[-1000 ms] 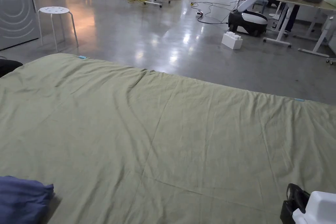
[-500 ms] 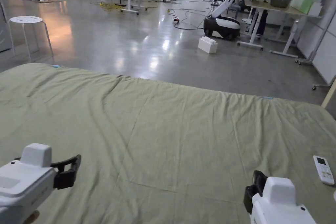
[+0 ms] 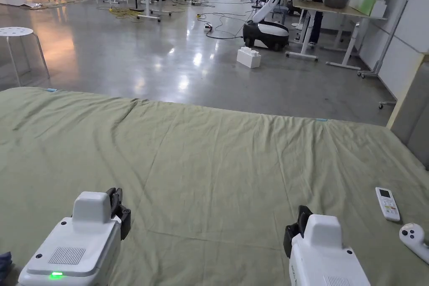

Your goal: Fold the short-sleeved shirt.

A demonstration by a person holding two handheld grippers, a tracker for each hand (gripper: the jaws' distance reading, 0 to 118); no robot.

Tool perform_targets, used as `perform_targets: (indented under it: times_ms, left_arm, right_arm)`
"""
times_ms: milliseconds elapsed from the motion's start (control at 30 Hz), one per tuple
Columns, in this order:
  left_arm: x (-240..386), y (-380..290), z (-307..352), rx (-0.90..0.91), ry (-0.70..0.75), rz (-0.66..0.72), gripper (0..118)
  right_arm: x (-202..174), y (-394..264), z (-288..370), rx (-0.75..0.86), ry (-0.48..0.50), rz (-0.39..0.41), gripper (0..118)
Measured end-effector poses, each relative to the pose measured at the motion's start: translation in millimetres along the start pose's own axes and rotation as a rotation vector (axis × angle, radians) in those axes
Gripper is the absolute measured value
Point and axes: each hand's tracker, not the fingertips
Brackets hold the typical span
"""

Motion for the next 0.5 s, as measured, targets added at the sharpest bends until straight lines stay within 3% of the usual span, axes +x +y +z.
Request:
perform_targets:
  times_ms: [500]
  left_arm:
    - [16.8,15.9,13.7,0.078,-0.006,-0.051,5]
  right_arm:
    - [-2.8,6.4,4.1,0.025,0.019,-0.020,1]
